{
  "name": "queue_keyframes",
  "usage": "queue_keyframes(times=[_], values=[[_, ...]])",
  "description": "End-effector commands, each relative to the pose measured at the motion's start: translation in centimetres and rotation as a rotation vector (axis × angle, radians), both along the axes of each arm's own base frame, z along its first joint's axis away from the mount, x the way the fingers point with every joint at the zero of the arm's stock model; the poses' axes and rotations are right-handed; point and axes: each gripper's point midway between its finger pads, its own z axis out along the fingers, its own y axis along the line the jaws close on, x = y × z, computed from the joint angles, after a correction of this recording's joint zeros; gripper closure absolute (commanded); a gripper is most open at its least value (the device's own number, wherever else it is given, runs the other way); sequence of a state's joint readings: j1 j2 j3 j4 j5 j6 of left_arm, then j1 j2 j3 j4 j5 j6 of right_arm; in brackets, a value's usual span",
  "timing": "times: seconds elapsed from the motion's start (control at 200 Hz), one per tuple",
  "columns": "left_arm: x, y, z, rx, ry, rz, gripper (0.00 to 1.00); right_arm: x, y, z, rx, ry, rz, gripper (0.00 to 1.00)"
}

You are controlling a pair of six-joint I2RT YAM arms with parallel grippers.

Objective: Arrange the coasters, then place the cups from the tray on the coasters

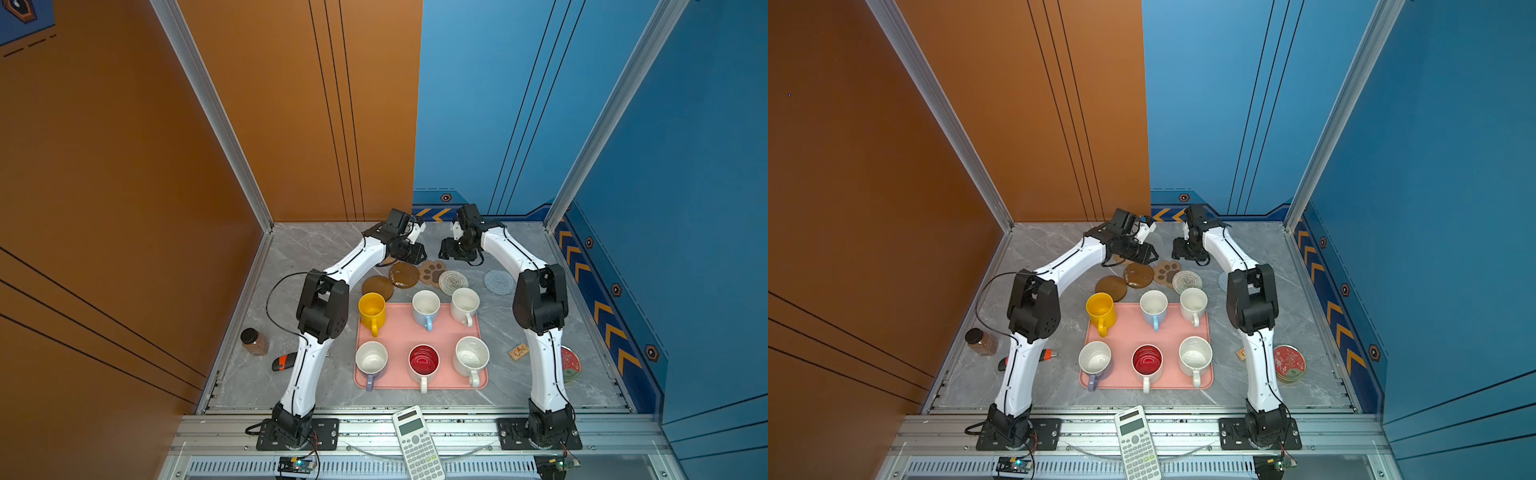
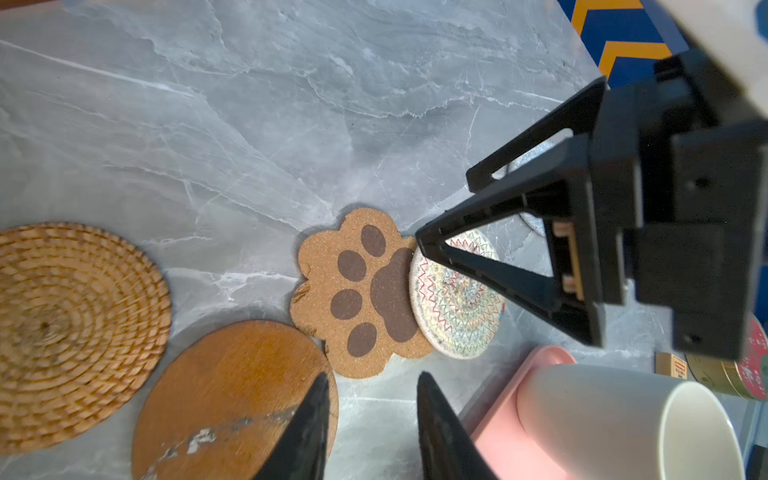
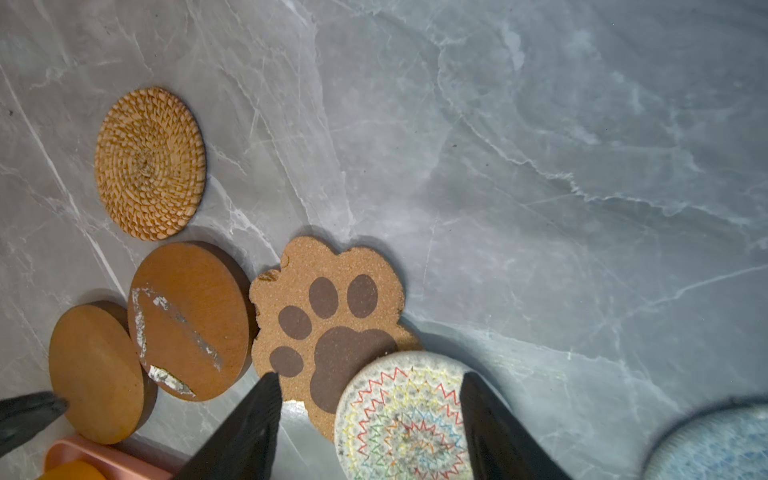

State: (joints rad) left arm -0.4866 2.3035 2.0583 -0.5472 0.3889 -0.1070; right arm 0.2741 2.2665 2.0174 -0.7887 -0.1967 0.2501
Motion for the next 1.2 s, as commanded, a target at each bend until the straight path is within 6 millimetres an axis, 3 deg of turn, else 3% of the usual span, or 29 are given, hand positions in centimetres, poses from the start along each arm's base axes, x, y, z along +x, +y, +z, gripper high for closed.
queue_keyframes(times=[0.0, 0.135, 0.225, 0.546, 0.931, 1.197], values=[[-1.1, -2.1, -0.1, -0.052, 0.039, -0.090, 0.69, -1.5, -0.9, -1.6, -0.069, 0.064, 0.024, 0.39], [-1.2, -4.1, -0.8, -0.085, 0.050, -0.139, 0.75, -2.1, -1.6, -1.9, -0.059, 0.089, 0.016, 0.48], [-1.2, -5.0, -1.6, -0.091, 0.059, -0.155, 0.79, -2.7, -2.3, -2.1, -0.040, 0.111, 0.006, 0.60], [-0.4, -5.8, -5.7, -0.088, 0.135, -0.112, 0.86, -4.5, -3.9, -4.1, -0.003, 0.193, -0.009, 1.00], [0.0, -4.8, -9.2, -0.035, 0.188, -0.039, 0.97, -5.9, -4.9, -8.2, 0.016, 0.307, -0.038, 1.00], [0.3, -3.7, -10.9, -0.004, 0.217, 0.009, 1.00, -5.9, -6.8, -9.1, 0.008, 0.331, -0.089, 1.00]])
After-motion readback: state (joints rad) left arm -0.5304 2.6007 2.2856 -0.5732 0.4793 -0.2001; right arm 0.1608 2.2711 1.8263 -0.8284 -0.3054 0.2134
